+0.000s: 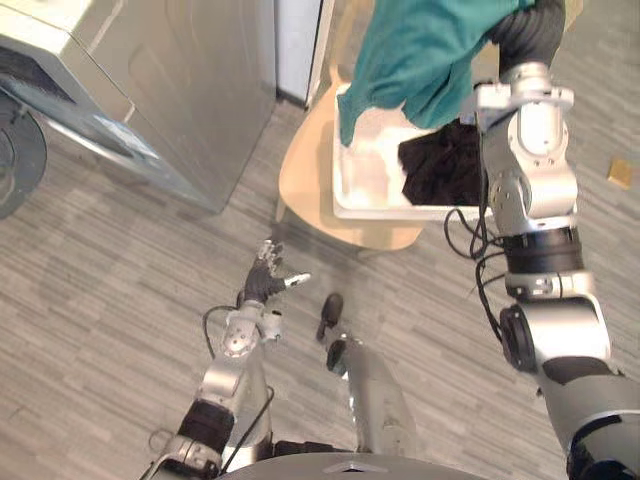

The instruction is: Pick up the laundry basket with both hands and put the clothes into the washing machine.

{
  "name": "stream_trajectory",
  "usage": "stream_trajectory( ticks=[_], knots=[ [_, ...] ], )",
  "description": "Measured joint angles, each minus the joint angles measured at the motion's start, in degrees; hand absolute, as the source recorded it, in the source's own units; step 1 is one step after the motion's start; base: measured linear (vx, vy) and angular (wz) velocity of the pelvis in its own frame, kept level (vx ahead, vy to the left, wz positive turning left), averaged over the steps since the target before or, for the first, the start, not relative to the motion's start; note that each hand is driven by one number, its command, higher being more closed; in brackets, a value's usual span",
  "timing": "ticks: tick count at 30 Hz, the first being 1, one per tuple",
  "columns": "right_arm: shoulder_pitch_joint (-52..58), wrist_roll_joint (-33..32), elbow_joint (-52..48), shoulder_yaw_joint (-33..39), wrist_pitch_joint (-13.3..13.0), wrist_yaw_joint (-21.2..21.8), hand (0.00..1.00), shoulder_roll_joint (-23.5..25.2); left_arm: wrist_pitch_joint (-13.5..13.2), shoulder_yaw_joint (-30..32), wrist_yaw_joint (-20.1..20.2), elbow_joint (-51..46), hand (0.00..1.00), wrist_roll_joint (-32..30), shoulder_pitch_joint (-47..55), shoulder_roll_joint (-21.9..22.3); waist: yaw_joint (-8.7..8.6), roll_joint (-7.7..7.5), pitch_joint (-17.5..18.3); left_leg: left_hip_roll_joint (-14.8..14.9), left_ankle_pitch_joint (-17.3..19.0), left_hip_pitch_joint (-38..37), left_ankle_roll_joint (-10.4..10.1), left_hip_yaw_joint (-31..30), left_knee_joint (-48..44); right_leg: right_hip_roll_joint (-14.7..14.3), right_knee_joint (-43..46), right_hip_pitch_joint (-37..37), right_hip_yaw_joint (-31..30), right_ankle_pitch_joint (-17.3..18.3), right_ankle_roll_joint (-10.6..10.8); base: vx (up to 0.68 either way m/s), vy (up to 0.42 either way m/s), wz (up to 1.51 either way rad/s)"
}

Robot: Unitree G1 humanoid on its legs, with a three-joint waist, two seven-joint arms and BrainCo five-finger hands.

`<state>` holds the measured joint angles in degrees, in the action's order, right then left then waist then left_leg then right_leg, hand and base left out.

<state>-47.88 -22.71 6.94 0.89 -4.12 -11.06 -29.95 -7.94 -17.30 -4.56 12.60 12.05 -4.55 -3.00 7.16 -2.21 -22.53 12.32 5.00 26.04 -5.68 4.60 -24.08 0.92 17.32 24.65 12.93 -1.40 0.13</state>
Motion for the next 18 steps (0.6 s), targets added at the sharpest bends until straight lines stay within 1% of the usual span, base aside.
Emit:
stream_trajectory(
  ticks=[1, 2, 4, 6, 7, 8, 11, 13, 14, 15, 16, 17, 18],
  knots=[
    [3.32, 0.63, -1.8, 0.64, -0.8, 0.42, 1.0, 0.01, -0.07, -1.66, 0.7, -1.29, 0.0, -0.08, 0.73, -1.43, -0.37, -0.62, 0.94, -0.48, 0.03, -1.77, 0.05, 0.12, 0.76, 0.31, 0.03, -1.38, -0.15, 0.34, 0.16, 0.08, 0.013, 0.09],
    [6.62, 0.7, -2.8, 0.61, -1.27, 1.1, 1.0, 0.01, -0.07, -3.0, 1.43, -2.15, 0.0, -0.7, 1.69, -2.88, -1.14, -1.42, 3.19, -1.02, 0.05, -2.76, 0.1, 0.32, 1.61, 0.69, -0.26, -1.91, -0.41, 0.59, 0.36, 0.07, 0.018, 0.05],
    [10.39, 0.71, -3.91, 0.67, -1.99, 2.27, 1.0, 0.02, -0.12, -3.76, 2.27, -2.79, 0.0, -3.01, 2.22, -4.06, -1.86, -2.02, 5.35, -1.51, 0.15, -4.26, 0.27, 0.74, 2.89, 0.83, -1.33, -3.02, -0.99, 0.58, 0.41, 0.06, 0.033, -0.04],
    [16.63, 0.76, -6.84, 0.7, -2.54, 4.89, 1.0, 0.02, -0.23, -4.4, 2.37, -3.57, 0.0, -7.48, 1.75, -5.37, -2.98, -2.62, 8.05, -1.98, 0.13, -7.32, 0.35, 1.98, 5.11, 0.83, -4.0, -5.72, -2.01, -0.14, 0.76, 0.09, 0.053, -0.15],
    [18.29, 0.8, -7.76, 0.77, -2.59, 5.74, 1.0, 0.01, -0.24, -4.66, 2.35, -4.24, 0.0, -8.59, 1.75, -5.62, -3.39, -2.6, 9.16, -2.1, 0.13, -7.56, 0.38, 2.15, 5.5, 0.84, -4.77, -6.04, -2.16, -0.21, 0.83, 0.11, 0.071, -0.15],
    [21.65, 0.86, -9.76, 0.89, -3.03, 7.44, 1.0, 0.01, -0.64, -5.53, 2.29, -6.48, 0.0, -10.78, 1.3, -6.08, -4.16, -2.56, 10.87, -2.57, 0.01, -9.11, 0.47, 2.76, 6.79, 0.9, -6.21, -7.42, -2.87, -0.98, 1.26, 0.11, 0.063, -0.13],
    [24.79, 0.61, -11.8, 0.96, -3.2, 9.87, 1.0, 0.02, -1.43, -6.54, 2.23, -8.17, 0.0, -14.29, -1.45, -6.04, -4.94, -2.42, 12.91, -2.92, -0.14, -11.76, 0.38, 3.82, 7.68, 0.97, -7.97, -9.69, -3.77, -2.14, 0.99, 0.1, 0.055, -0.22],
    [27.18, -1.19, -14.57, 0.96, -3.28, 12.85, 1.0, 0.0, -1.47, -7.58, 1.76, -8.17, 0.0, -17.9, -5.52, -6.03, -5.56, -2.46, 14.74, -3.29, -0.16, -14.29, 0.4, 5.05, 9.43, 1.0, -9.12, -11.3, -4.79, -2.69, 1.16, 0.08, 0.054, -0.18],
    [27.8, -2.07, -15.53, 0.94, -3.39, 13.68, 1.0, 0.0, -1.47, -7.64, 1.57, -8.17, 0.0, -18.67, -6.48, -6.0, -5.8, -2.36, 15.25, -3.35, -0.14, -14.64, 0.43, 5.17, 9.6, 1.02, -9.38, -11.65, -4.98, -2.71, 1.17, 0.09, 0.048, -0.15],
    [28.79, -3.65, -17.3, 0.86, -3.54, 15.07, 1.0, 0.0, -1.47, -7.73, 1.16, -8.15, 0.0, -20.6, -8.18, -5.91, -6.2, -2.22, 15.48, -3.48, -0.16, -16.07, 0.43, 5.48, 10.4, 1.02, -10.02, -12.8, -5.36, -2.83, 1.28, 0.06, 0.033, -0.17],
    [29.78, -5.37, -18.84, 0.44, -3.61, 16.4, 1.0, -0.07, -1.45, -7.66, 1.03, -8.11, 0.0, -22.09, -9.31, -5.79, -6.35, -2.24, 16.54, -3.53, -0.19, -16.93, 0.45, 6.25, 11.14, 0.95, -10.31, -13.05, -6.06, -2.94, 1.28, 0.05, 0.03, -0.21],
    [30.21, -6.21, -19.75, 0.0, -3.62, 16.88, 1.0, -0.18, -1.45, -7.58, 0.97, -8.11, 0.0, -22.49, -9.73, -5.74, -6.4, -2.18, 17.06, -3.58, -0.2, -17.25, 0.45, 6.5, 11.38, 0.95, -10.46, -13.16, -6.2, -2.98, 1.3, 0.04, 0.02, -0.14],
    [31.54, -7.26, -21.63, -0.37, -3.73, 17.73, 1.0, -0.37, -1.25, -7.58, 0.34, -7.95, 0.0, -23.45, -10.7, -5.25, -7.03, -1.83, 17.76, -3.66, -0.18, -17.62, 0.48, 6.32, 11.45, 0.97, -10.91, -13.87, -6.15, -3.09, 1.39, 0.05, 0.02, -0.04]
  ],
)
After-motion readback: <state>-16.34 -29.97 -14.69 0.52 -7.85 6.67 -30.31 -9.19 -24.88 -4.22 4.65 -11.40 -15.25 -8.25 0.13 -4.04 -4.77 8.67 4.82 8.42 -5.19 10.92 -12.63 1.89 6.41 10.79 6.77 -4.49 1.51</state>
